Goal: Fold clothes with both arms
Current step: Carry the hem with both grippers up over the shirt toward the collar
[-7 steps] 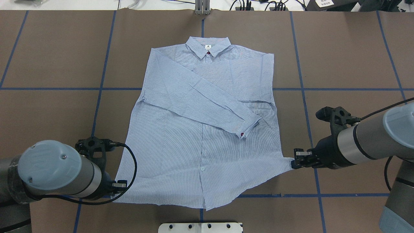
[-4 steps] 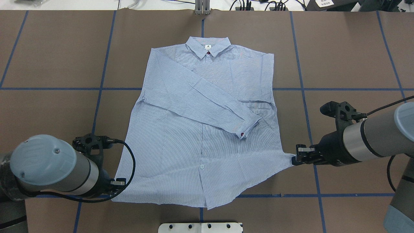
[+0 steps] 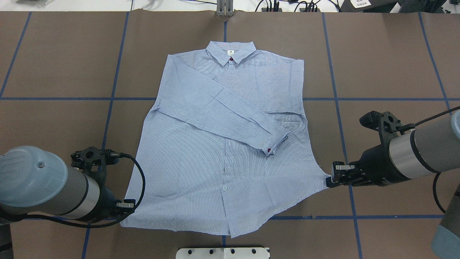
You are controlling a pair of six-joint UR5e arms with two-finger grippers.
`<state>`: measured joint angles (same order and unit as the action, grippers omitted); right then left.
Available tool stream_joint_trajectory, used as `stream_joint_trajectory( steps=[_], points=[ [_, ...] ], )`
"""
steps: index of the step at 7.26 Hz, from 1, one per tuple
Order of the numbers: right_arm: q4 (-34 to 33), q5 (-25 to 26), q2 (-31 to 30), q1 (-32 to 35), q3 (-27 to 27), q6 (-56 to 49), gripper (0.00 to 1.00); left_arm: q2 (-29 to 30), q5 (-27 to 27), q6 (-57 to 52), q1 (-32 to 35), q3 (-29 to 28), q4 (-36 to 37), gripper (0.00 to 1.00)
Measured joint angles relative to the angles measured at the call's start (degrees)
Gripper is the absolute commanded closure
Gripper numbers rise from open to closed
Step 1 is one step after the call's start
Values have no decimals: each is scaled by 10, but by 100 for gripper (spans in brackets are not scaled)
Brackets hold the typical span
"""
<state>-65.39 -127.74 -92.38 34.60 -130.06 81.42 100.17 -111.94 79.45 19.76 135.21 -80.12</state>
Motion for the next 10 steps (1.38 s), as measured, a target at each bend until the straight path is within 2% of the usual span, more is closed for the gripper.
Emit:
stream_joint_trajectory(
  steps=[5,8,10],
  points=[
    [84,-107,-20,26,0,0,100,5,-65,30,-11,74,39,100],
    [94,-117,-3,54,29,-6,100,28,-69,30,-5,54,43,100],
    [95,-117,50,87,78,-8,100,57,-66,17,43,25,43,100]
  ],
)
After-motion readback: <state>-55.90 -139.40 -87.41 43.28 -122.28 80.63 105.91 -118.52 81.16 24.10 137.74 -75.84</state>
